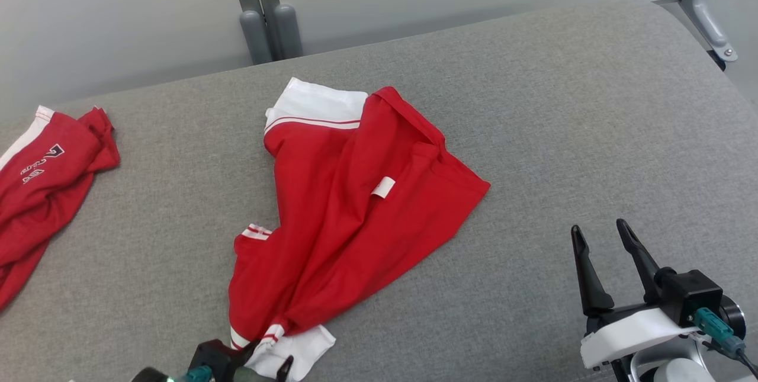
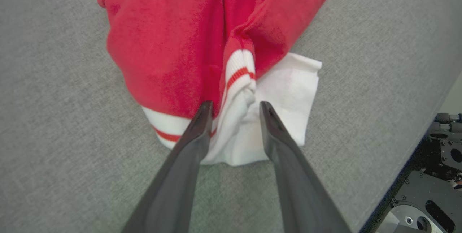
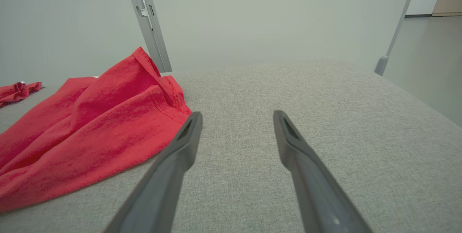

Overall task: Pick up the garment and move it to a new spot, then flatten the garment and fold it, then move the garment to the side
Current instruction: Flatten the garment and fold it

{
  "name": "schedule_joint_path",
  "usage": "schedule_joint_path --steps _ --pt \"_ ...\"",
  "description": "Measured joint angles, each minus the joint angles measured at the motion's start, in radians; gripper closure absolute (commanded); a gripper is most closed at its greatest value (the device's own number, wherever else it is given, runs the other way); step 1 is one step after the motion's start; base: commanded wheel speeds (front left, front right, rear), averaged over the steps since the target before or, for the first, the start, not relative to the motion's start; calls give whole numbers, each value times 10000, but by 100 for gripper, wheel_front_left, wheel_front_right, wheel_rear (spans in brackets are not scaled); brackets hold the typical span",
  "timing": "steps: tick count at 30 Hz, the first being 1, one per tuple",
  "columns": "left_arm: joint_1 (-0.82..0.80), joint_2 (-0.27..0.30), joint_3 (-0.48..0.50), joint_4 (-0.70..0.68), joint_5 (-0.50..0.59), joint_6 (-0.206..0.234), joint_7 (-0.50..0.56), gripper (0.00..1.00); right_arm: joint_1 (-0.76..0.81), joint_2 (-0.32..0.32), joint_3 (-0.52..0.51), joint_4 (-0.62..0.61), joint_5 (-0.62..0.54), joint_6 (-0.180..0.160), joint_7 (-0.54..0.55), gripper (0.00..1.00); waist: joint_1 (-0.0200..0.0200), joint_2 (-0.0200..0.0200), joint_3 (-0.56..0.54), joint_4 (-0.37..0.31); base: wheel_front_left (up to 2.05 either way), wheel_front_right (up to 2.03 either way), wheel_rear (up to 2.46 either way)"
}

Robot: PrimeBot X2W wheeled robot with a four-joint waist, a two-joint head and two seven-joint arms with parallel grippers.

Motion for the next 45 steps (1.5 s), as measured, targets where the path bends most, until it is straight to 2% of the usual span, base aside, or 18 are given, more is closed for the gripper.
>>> schedule_joint_path --steps 3,6,11,13,15,19,23,32,33,34,35,36,41,45 --pt "577 21 203 -458 -508 245 33 0 46 4 -6 6 0 0 0 0 0 0 -69 -80 0 0 0" --pt "809 81 702 -1509 -1035 623 -42 0 98 -17 -92 -4 0 0 0 0 0 0 -144 -182 0 0 0" --pt "168 192 905 -3582 -817 1026 502 0 226 -59 -173 -63 0 0 0 0 0 0 -198 -273 0 0 0" --pt "-597 -136 871 -3921 -796 1032 821 0 155 -75 -174 -115 0 0 0 0 0 0 -100 -294 0 0 0" --pt "-1572 -734 608 -3835 -633 826 1275 0 -74 -86 -67 -163 0 -2 0 0 0 0 79 -312 0 0 0" --pt "-3074 -1956 205 -2548 -662 401 1904 0 -560 -77 209 -255 44 0 0 0 0 0 495 -408 0 0 0" --pt "-4232 -3080 88 -466 -953 54 2153 0 -698 -10 247 -232 98 0 0 0 0 0 913 -622 0 0 0" --pt "-5572 -3962 176 3471 -1068 -355 2008 0 -809 144 286 -75 157 0 0 0 0 0 1409 -1441 0 0 0" --pt "-5602 -4008 176 3703 -1070 -385 1929 29 -817 157 291 -61 157 0 0 0 0 0 1430 -1501 0 0 0" --pt "-5629 -4075 176 3952 -1097 -462 1827 52 -821 173 284 -48 157 0 0 0 0 0 1449 -1570 0 0 0" --pt "-5644 -4149 159 4119 -1110 -497 1762 94 -821 184 251 -44 157 0 0 0 0 0 1456 -1611 0 0 0" --pt "-5656 -4251 123 4324 -1126 -562 1682 100 -821 188 205 -46 157 0 0 0 0 0 1445 -1634 0 0 0" --pt "-5715 -4466 -182 4878 -913 -623 1060 100 -768 199 205 -33 138 0 0 0 0 0 1267 -1541 0 0 0" --pt "-5683 -4656 -640 4629 -464 -332 447 100 -744 159 230 -40 127 0 0 0 0 0 1095 -1373 0 0 0"
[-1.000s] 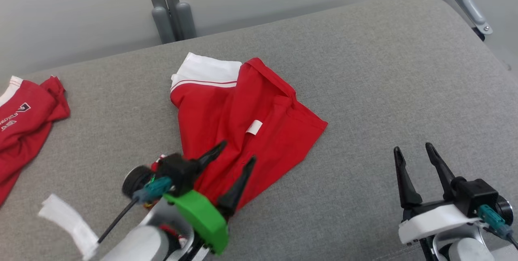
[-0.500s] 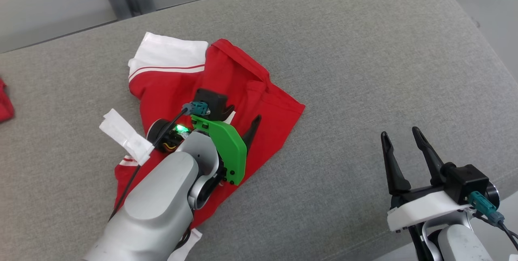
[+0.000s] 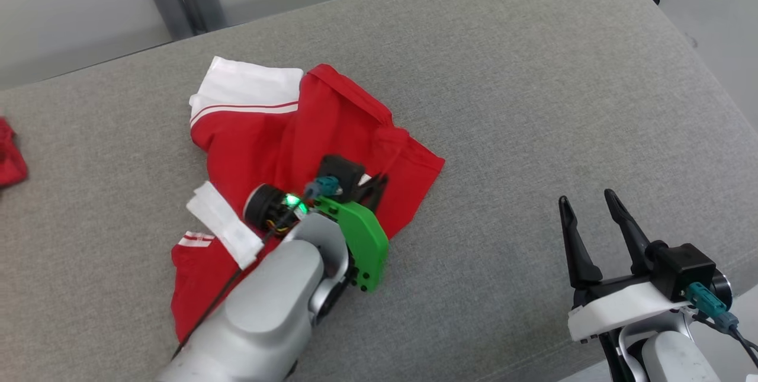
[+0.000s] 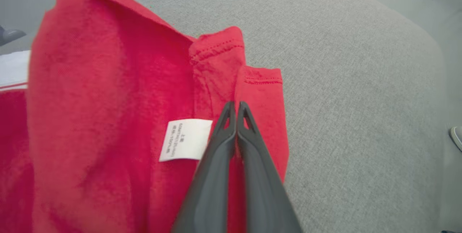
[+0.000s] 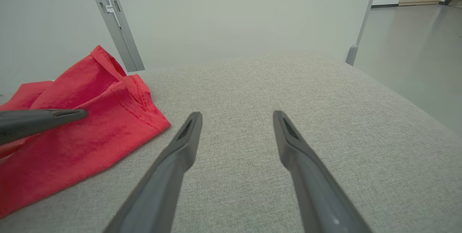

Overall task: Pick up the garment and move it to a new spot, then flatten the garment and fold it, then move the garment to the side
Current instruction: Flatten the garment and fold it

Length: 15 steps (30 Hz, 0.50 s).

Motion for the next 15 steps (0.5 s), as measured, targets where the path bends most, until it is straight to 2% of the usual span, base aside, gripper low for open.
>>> schedule_joint_path --steps 7,8,9,11,15 --pt "1057 -197 -1511 -1331 497 316 -426 100 86 -113 -65 -33 -2 -2 0 0 0 0 -120 265 0 0 0" --pt "1196 -188 -1710 -1565 437 324 -529 85 86 -121 -61 -35 -2 0 0 0 0 0 -119 274 0 0 0" --pt "1348 -190 -1988 -1839 286 240 -658 44 85 -123 -56 -38 -2 0 0 0 0 0 -107 274 0 0 0" --pt "1644 -255 -2447 -1952 48 265 -844 0 70 -132 -21 -21 -4 0 0 0 0 0 -48 256 0 0 0" --pt "1771 -196 -2982 -1891 -426 82 -1162 0 -65 -117 113 12 -4 0 0 0 0 0 40 134 0 0 0"
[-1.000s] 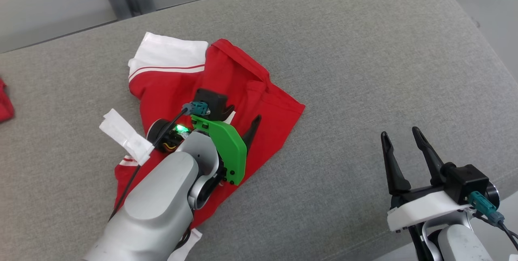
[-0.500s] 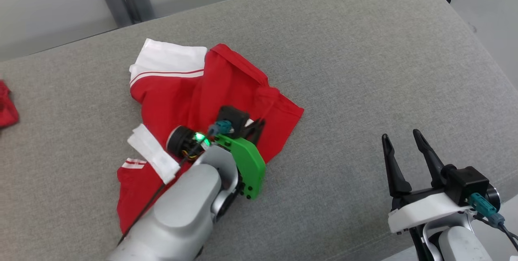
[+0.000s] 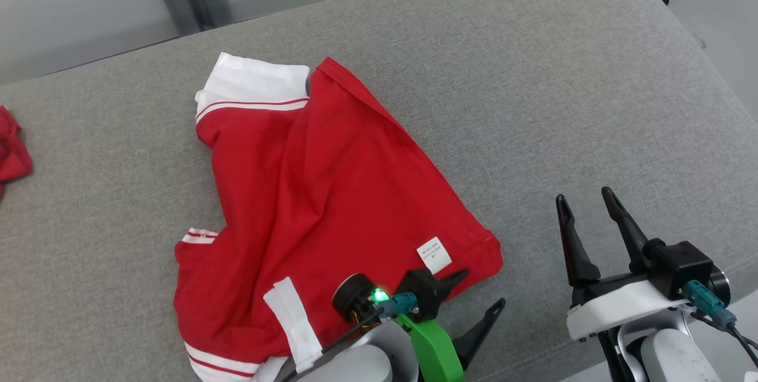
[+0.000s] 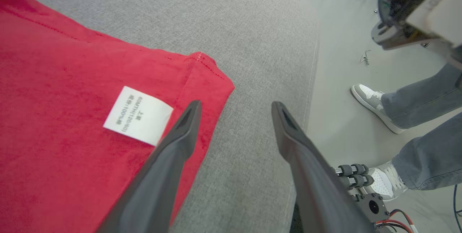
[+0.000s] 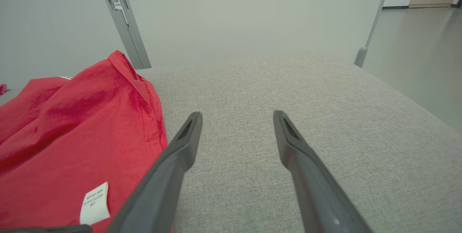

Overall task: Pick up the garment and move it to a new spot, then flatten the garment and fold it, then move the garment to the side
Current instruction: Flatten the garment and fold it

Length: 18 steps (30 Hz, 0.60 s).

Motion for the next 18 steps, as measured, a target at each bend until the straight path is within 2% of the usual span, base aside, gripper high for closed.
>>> schedule_joint_path --steps 2,6,9,12,15,18 --pt "73 -27 33 -299 -713 -140 -257 0 -4 -8 -27 -2 0 0 0 0 0 0 32 -52 0 0 0" --pt "40 -35 109 -451 -1262 -199 -821 0 41 -36 -123 2 0 0 0 0 0 0 -29 -36 0 0 0" --pt "58 -38 604 -362 -1429 174 -1175 0 141 -42 -253 -17 -27 0 0 0 0 0 -145 11 0 0 0" --pt "172 242 800 -94 -1223 652 -1285 0 281 -63 -418 -52 -61 0 0 0 0 0 -247 146 0 0 0" --pt "340 556 625 244 -1037 807 -1264 0 284 -88 -405 -96 -75 0 0 0 0 0 -320 315 0 0 0" --pt "201 500 382 422 -786 784 -1045 0 241 -90 -280 -136 -75 -2 0 0 0 0 -306 448 0 0 0"
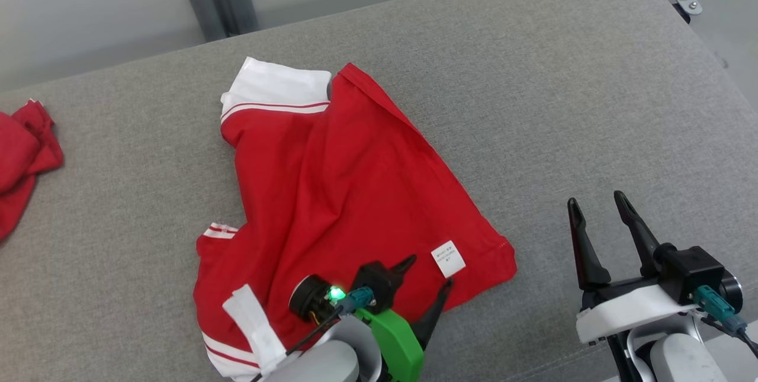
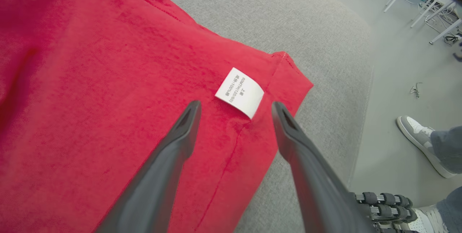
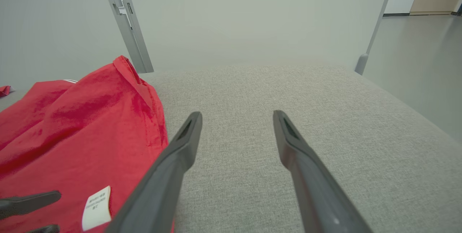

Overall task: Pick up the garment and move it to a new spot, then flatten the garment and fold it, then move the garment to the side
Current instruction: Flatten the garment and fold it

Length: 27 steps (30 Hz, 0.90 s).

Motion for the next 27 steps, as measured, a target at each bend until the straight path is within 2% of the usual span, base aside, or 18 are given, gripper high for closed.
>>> schedule_joint_path --steps 6,14,17,18,19,20,21,27 --pt "-753 -295 -337 570 174 -205 500 0 -247 13 234 -38 12 2 0 0 0 -1 287 -26 0 0 0" --pt "-1152 -470 -420 1367 -50 -222 913 0 -238 17 205 48 48 2 0 0 0 0 463 -456 0 0 0" --pt "-1220 -493 -462 1530 -196 -433 1007 0 -233 40 205 69 48 2 0 0 0 0 486 -592 0 0 0" --pt "-1244 -497 -523 1586 -228 -539 1114 20 -233 52 209 79 48 2 0 0 0 0 487 -635 0 0 0" --pt "-1253 -502 -560 1611 -318 -629 1131 51 -233 63 213 82 48 2 0 0 0 0 487 -672 0 0 0" --pt "-1258 -504 -587 1613 -376 -690 1137 62 -233 67 215 86 48 2 0 0 0 0 489 -699 0 0 0" --pt "-1259 -504 -633 1580 -412 -736 1154 100 -234 69 224 98 48 2 0 0 0 0 492 -728 0 0 0" --pt "-1259 -512 -993 1434 -380 -809 1174 100 -238 92 291 153 63 2 0 0 0 0 439 -844 0 0 0"
